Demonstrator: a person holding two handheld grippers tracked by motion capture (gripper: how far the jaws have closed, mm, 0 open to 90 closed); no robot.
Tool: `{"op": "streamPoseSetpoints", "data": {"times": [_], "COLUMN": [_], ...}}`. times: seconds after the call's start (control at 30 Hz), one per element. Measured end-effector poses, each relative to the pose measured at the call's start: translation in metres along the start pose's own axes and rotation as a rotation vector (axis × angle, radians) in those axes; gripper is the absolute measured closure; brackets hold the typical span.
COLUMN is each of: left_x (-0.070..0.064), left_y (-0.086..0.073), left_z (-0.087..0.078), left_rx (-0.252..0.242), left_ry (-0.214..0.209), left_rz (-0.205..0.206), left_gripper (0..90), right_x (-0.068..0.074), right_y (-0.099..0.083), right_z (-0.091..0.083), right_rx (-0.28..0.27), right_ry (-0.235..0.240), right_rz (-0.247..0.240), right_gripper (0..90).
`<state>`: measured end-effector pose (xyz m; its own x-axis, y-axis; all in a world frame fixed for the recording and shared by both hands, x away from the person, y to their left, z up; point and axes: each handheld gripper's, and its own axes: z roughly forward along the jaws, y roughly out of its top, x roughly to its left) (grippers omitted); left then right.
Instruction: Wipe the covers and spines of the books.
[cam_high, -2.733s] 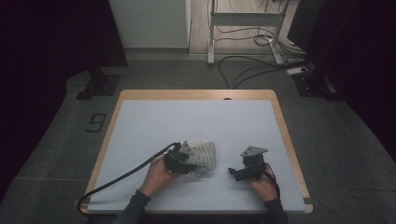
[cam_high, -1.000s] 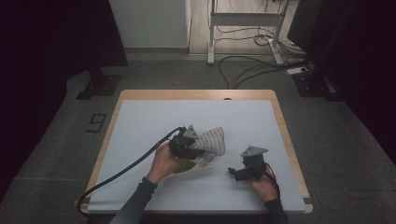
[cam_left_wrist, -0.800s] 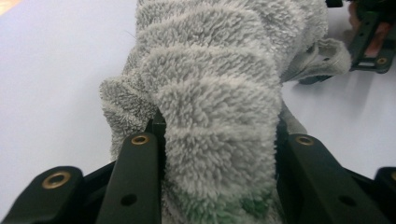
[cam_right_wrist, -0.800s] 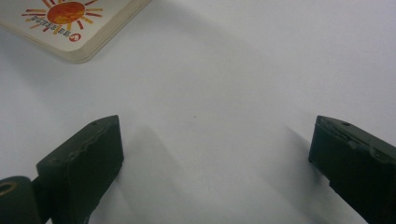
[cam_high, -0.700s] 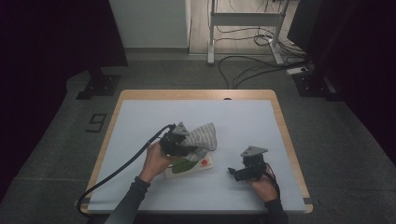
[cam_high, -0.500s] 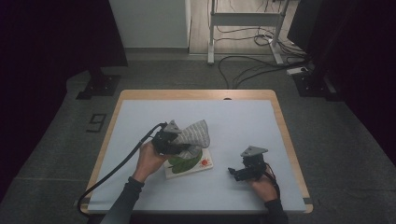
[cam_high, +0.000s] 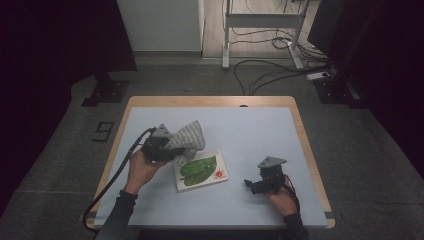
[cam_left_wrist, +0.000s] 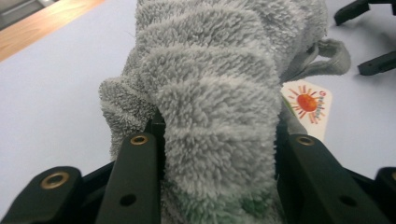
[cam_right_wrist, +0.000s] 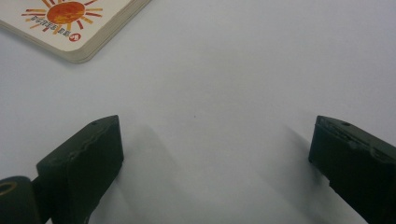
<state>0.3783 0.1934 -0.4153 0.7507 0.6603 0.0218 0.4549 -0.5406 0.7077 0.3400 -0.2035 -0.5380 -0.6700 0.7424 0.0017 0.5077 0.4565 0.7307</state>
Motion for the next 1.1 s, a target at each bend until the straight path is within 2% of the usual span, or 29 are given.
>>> {"op": "streamPoseSetpoints", "data": {"times": [0.17,0.77,0.9,1.1], "left_x": [0.009,0.059,0.066,0.074], "left_y": [-0.006,-0.051,-0.061,-0.077], "left_z": [-0.01,-0.047,-0.047,-0.036], "left_rx": [0.0,-0.005,-0.006,0.004], "left_ry": [0.032,0.158,0.167,0.167], "left_rz": [-0.017,-0.152,-0.177,-0.209], "left_gripper": [61.1,60.6,60.5,60.1], "right_x": [0.0,0.0,0.0,0.0], "right_y": [0.0,0.0,0.0,0.0], "right_z": [0.0,0.0,0.0,0.0], "right_rx": [0.0,0.0,0.0,-0.001], "right_ry": [0.001,0.0,0.0,-0.001], "right_rz": [-0.001,-0.002,-0.002,-0.003], "right_gripper": [2.2,2.2,2.3,2.3]}}
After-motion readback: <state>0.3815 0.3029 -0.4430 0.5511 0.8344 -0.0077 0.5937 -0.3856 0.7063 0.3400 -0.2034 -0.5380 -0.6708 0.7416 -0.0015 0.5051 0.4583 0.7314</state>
